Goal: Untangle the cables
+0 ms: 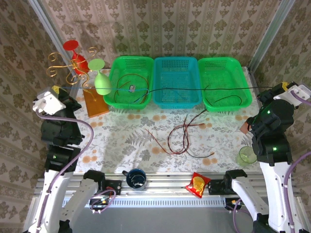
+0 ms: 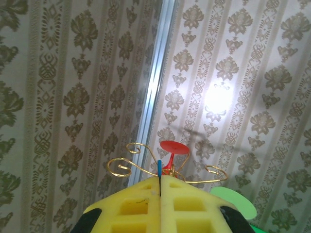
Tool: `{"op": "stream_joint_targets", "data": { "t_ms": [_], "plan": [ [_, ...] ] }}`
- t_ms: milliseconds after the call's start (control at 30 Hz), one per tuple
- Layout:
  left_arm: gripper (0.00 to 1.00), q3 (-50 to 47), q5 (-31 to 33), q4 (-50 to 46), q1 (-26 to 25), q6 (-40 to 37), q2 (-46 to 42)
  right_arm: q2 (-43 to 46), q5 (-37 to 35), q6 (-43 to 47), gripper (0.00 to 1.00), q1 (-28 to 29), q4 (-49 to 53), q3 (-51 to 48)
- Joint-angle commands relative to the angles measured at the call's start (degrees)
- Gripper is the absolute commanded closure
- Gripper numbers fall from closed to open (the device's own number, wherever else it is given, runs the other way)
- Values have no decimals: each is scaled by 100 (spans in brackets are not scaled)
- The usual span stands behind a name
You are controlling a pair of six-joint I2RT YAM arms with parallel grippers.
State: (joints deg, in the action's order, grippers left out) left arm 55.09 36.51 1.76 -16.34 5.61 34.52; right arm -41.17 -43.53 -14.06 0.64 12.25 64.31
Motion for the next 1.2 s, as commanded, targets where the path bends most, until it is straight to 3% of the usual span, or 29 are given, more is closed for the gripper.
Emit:
{"op": "stream_joint_targets", "data": {
  "t_ms": [0, 233, 600, 833, 1167],
  "plan": [
    [100, -127, 315, 149, 133, 25, -119, 84, -110, -219, 100, -138, -96, -67],
    [100, -371, 484, 53, 358, 447, -267, 145, 39, -513, 100, -453, 6, -230],
    [100, -330, 245, -230, 750, 779, -335, 131, 724, -1117, 100, -1147, 345, -503],
    [100, -288, -873, -431, 784, 1590, -222, 80, 1335, -1382, 100, -1216, 445, -586],
    [100, 449, -2052, -509, 608, 1571, 397, 47, 1763, -1257, 100, -1216, 538, -319]
  ]
}}
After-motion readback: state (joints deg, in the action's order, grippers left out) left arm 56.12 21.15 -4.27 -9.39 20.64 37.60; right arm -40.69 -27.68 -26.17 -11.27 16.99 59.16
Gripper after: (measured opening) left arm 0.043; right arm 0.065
